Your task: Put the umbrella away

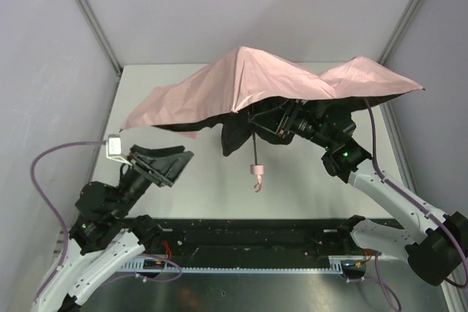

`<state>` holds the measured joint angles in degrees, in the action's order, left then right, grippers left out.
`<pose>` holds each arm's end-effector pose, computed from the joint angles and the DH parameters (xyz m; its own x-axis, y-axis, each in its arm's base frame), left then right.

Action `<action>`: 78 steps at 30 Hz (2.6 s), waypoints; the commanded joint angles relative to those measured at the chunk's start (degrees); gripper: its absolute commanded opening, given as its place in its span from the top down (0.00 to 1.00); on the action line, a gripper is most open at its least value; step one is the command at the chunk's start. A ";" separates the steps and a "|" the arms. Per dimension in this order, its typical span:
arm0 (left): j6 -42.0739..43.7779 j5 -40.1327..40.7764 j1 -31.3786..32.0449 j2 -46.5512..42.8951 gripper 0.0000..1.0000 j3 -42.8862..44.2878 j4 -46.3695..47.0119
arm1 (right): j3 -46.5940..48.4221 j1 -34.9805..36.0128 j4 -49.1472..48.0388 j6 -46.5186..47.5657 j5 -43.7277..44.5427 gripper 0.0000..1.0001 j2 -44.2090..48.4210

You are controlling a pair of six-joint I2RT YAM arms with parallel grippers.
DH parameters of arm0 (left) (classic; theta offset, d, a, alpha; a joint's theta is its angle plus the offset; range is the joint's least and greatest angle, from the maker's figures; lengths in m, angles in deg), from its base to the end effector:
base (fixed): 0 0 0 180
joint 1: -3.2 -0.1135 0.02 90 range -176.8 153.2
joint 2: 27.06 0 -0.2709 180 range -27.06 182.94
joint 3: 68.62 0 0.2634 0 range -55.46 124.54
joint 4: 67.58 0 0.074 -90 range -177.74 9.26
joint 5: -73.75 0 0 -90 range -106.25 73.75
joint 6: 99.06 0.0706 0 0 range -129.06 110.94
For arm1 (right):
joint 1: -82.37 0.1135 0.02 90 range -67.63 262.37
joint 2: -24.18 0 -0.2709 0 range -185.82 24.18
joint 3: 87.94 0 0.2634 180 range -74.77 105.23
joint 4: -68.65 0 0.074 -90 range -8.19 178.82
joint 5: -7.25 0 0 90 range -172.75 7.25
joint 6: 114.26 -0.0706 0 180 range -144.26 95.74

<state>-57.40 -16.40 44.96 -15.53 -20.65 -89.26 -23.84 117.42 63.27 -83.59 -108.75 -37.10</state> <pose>0.0792 -0.0709 0.3609 -0.3727 -0.6688 -0.6433 0.5859 0.3679 -0.7220 0.2188 0.1913 0.3836 -0.6899 0.4603 -0.5587 -0.5449 0.1778 0.8194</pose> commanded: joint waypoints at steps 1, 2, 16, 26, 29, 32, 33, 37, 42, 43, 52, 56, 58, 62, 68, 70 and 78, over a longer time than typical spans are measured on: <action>3.86 12.03 -0.25 7.63 0.01 10.57 -5.54 | 3.64 1.21 -1.94 1.12 -2.03 1.00 2.76; 4.17 12.02 -0.22 10.88 0.01 13.59 -6.91 | 3.64 1.72 -1.76 1.31 -1.86 1.00 2.79; 5.21 8.65 -0.85 28.32 0.26 25.02 -7.87 | 3.64 7.69 -3.71 1.66 0.36 1.00 0.70; 9.41 -18.90 -0.69 38.47 0.55 22.74 1.62 | 3.64 11.15 -7.60 11.36 -3.78 1.00 -2.28; 13.24 -23.49 -0.37 35.49 0.41 17.91 3.67 | 2.84 6.52 -5.55 22.91 -5.06 1.00 -0.12; 16.52 -25.30 -0.59 28.48 0.20 11.54 3.95 | 2.08 -0.89 -9.53 27.33 -9.26 1.00 -0.15; 17.18 -27.26 -0.65 26.32 0.16 9.86 3.99 | 2.03 -3.29 -11.66 27.47 -10.88 1.00 -0.82; 18.78 -38.09 -0.82 19.24 0.03 5.73 4.01 | 1.97 -9.09 -19.68 30.22 -15.38 1.00 -4.17; 19.58 -51.99 -0.80 9.40 0.01 3.86 3.86 | 1.59 -12.04 -23.55 35.39 -19.45 1.00 -6.69; 19.41 -54.27 -0.84 7.77 0.01 3.82 3.68 | 1.17 -13.00 -25.53 35.06 -20.33 1.00 -7.07; 17.48 -64.89 -0.85 0.65 0.04 3.33 2.29 | -1.09 -23.80 -43.79 23.58 -26.08 1.00 -11.34; 17.56 -65.22 -0.86 0.60 0.07 4.19 2.03 | -1.08 -25.86 -38.95 28.19 -25.48 1.00 -11.17; 18.27 -64.84 -0.86 1.04 0.08 7.04 1.99 | -1.10 -26.33 -33.40 34.82 -25.37 1.00 -10.85; 20.36 -60.31 -0.89 6.00 0.08 19.59 1.76 | -1.39 -26.52 -24.57 46.53 -25.61 1.00 -10.21; 15.45 -31.26 -0.79 18.12 0.01 38.69 -1.11 | -3.76 -25.19 -26.09 49.16 -29.38 1.00 -8.88; 13.02 -26.25 -0.82 23.72 0.01 41.77 -2.31 | -3.94 -22.94 -23.05 51.47 -29.53 1.00 -6.98; 12.34 -23.15 -0.83 42.30 0.01 44.37 -3.76 | -4.74 -13.77 -17.07 54.61 -26.35 1.00 -3.48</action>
<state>-44.13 -44.37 44.07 18.10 24.92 -88.71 -29.02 100.77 49.00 -31.18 -136.20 -42.45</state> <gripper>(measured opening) 0.994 0.241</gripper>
